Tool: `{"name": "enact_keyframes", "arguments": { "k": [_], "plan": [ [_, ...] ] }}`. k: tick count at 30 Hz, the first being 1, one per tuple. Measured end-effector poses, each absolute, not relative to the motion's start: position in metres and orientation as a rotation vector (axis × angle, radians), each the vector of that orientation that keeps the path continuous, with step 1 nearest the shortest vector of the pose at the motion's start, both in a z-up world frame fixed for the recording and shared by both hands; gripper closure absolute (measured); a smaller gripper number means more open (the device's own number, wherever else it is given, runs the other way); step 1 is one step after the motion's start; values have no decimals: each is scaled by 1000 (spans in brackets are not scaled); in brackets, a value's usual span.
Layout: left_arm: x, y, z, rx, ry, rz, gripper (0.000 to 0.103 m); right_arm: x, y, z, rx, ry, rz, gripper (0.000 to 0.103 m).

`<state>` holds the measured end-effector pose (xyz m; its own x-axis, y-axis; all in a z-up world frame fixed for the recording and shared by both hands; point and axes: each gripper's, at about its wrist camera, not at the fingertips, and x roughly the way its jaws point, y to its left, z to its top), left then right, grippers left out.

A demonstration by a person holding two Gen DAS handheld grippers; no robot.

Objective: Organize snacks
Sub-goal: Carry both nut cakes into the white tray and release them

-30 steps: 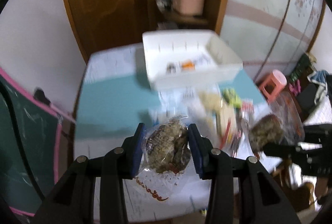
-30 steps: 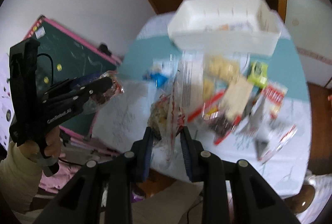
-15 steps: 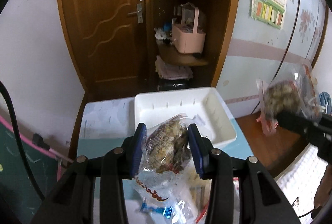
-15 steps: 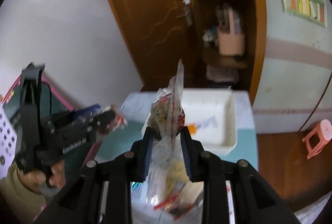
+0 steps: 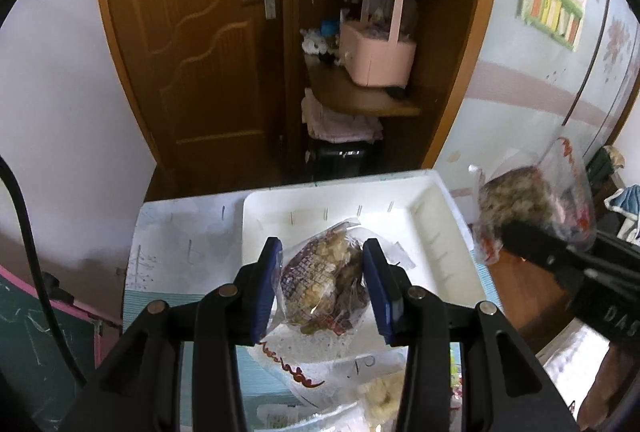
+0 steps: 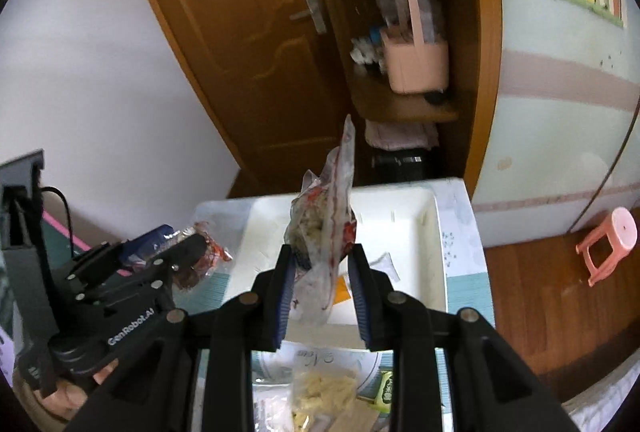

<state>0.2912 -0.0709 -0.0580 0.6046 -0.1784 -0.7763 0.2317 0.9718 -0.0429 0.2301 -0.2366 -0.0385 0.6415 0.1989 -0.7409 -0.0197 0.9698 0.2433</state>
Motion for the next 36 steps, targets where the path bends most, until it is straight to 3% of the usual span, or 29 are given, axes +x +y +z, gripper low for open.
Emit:
{"name": "enact_keyframes", "arguments": {
  "k": [13, 14, 17, 21, 36],
  "plan": [
    [321, -91, -131, 136, 986, -207, 62, 271, -233, -139, 211, 1084, 65, 78],
    [320, -92, -133, 145, 983, -208, 58, 272, -232, -140, 210, 1089, 67, 78],
    [319, -94, -134, 150, 988, -237, 21, 274, -233, -143, 212, 1103, 56, 77],
    [316, -92, -129, 145, 965, -231, 11, 275, -235, -146, 235, 1133, 50, 72],
    [287, -81, -97, 70, 933, -234, 8, 248, -246, -130, 278, 1107, 49, 68]
  ]
}}
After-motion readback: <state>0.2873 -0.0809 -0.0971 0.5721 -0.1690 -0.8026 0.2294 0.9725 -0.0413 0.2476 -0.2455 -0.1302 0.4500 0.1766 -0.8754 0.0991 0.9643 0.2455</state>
